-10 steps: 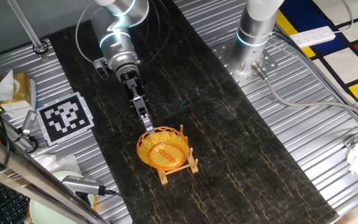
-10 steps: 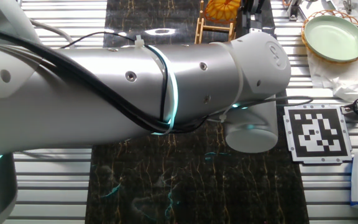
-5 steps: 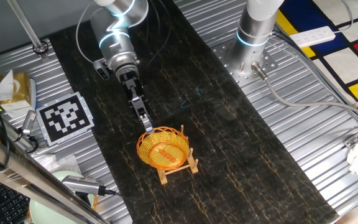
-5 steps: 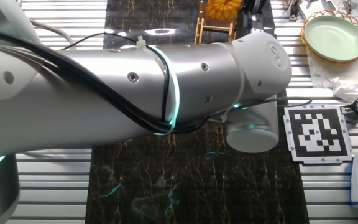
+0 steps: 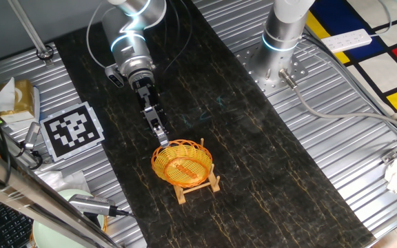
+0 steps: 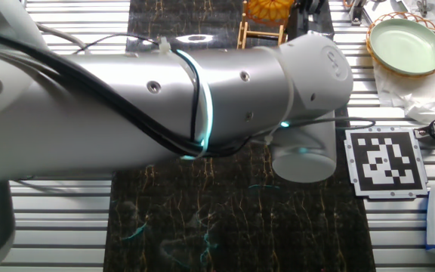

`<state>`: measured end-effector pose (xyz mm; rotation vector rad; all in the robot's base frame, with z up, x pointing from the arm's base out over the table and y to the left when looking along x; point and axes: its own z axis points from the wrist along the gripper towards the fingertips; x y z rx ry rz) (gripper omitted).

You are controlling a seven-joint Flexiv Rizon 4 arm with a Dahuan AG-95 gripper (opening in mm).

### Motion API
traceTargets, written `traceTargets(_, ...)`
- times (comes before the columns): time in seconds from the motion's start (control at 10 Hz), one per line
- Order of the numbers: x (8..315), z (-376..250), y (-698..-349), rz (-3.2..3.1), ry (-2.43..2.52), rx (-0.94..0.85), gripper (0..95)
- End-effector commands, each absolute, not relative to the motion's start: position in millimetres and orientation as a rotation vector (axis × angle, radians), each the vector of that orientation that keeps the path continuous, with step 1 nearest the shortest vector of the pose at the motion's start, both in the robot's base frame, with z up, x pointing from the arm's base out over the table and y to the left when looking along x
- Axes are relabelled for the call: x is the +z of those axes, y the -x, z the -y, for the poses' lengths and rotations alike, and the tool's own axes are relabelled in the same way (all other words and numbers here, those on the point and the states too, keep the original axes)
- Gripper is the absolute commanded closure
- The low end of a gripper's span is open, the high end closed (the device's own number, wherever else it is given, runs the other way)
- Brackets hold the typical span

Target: Put the dish on the dish rack

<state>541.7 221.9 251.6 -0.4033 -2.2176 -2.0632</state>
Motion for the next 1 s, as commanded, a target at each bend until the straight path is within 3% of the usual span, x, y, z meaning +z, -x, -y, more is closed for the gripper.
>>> traceTargets(0.1,253.9,-222.8,-542.4,2.22,0.418,-2.066,95.0)
traceTargets(1.0,254.0,-222.4,-541.8,2.262,0.448,-2.108,95.0)
